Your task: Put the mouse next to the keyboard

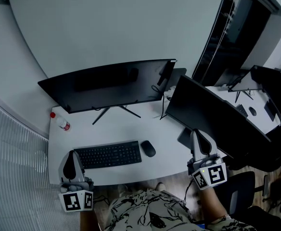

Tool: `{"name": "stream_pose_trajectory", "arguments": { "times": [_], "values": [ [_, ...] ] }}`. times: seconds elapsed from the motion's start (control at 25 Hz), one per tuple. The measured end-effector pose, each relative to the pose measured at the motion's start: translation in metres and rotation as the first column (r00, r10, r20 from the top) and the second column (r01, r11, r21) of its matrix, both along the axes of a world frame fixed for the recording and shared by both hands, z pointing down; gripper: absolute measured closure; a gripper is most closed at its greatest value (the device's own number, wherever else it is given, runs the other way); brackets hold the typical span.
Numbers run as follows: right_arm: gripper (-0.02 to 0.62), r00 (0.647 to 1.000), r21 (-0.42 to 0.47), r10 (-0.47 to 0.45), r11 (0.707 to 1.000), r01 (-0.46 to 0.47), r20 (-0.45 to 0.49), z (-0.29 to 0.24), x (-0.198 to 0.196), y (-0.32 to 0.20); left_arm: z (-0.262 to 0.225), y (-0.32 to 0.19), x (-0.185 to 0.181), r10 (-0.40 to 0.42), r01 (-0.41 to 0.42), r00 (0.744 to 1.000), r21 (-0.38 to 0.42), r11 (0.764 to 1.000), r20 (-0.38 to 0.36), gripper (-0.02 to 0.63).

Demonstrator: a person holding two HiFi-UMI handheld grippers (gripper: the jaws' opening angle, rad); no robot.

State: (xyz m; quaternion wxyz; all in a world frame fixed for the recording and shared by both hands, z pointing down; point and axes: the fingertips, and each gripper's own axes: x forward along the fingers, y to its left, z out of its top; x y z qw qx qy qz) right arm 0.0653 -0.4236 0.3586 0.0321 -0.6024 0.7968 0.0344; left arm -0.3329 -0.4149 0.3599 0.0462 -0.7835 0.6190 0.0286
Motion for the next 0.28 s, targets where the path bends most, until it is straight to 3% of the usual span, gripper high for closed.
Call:
{"name": "stream_pose_trajectory", "arguments": {
  "times": [0.28],
  "values": [
    [0.589, 1.000, -0.001, -0.003, 1.000, 0.003, -0.003, -0.0001, -0.0014, -0.0007, 0.0001, -0.0008, 0.0004, 0.002, -0.002, 1.000, 0.000, 1.000, -0.001, 0.607]
  ]
}}
